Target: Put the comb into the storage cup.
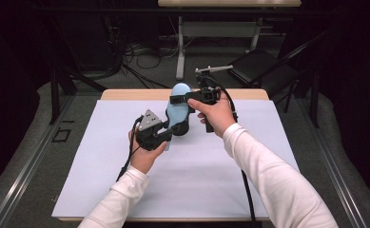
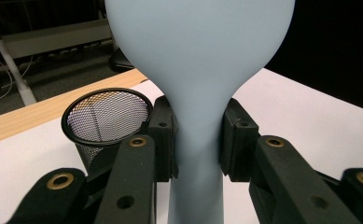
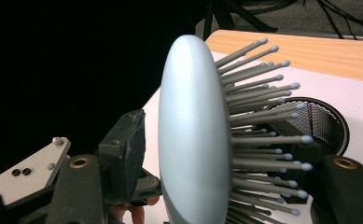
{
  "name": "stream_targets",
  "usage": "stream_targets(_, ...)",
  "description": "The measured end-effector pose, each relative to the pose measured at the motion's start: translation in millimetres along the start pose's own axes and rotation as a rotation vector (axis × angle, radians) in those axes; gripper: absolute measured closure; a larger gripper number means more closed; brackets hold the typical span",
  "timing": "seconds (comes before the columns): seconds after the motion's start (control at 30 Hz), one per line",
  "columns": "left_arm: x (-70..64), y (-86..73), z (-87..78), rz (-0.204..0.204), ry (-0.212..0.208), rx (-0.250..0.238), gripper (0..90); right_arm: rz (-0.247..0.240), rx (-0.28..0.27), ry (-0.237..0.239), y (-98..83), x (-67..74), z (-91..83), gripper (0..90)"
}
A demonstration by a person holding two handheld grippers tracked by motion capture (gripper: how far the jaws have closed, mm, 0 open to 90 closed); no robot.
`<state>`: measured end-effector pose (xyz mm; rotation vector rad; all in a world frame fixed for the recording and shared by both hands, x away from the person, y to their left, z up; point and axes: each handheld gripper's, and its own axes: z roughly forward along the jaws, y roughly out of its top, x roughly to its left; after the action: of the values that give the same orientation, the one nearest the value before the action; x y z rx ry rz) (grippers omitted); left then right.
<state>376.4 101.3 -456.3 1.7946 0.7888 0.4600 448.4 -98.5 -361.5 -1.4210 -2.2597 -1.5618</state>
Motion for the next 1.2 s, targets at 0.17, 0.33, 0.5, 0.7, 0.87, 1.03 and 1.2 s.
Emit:
stream_targets(0.17,0.5,-0.2,-0.1,-0.001,-0.001,0.0,69.9,0.012,0.001,0.003,0.3,-2.7,-0.1,40.7)
stream_targets(0.33,0.8,-0.6,0.2,0.0,-0.001,0.0,69.9,0.024,0.008,0.009,-0.2,-5.4,0.1,44.1)
stream_targets(0.5,1.0,-1.0,0.6,0.001,-0.002,0.003,69.8,0.031,0.012,0.009,-0.2,-6.0,0.0,44.7)
stream_targets(0.7,0.8,-1.4,1.3,-0.003,-0.005,0.005,69.7,0.032,0.013,0.006,-0.5,-6.6,-0.4,45.5)
stream_targets(0.87,0.9,-1.5,1.7,-0.003,-0.004,0.005,69.6,0.033,0.009,0.002,-1.0,-7.9,-0.2,46.0)
stream_targets(1.03,1.3,-1.8,1.8,-0.003,-0.008,0.003,69.4,0.033,0.008,0.004,-1.2,-8.0,-0.2,46.6)
stream_targets(1.2,1.4,-1.9,2.0,-0.007,-0.011,-0.001,68.9,0.037,0.008,0.002,-1.1,-7.9,-1.0,47.0)
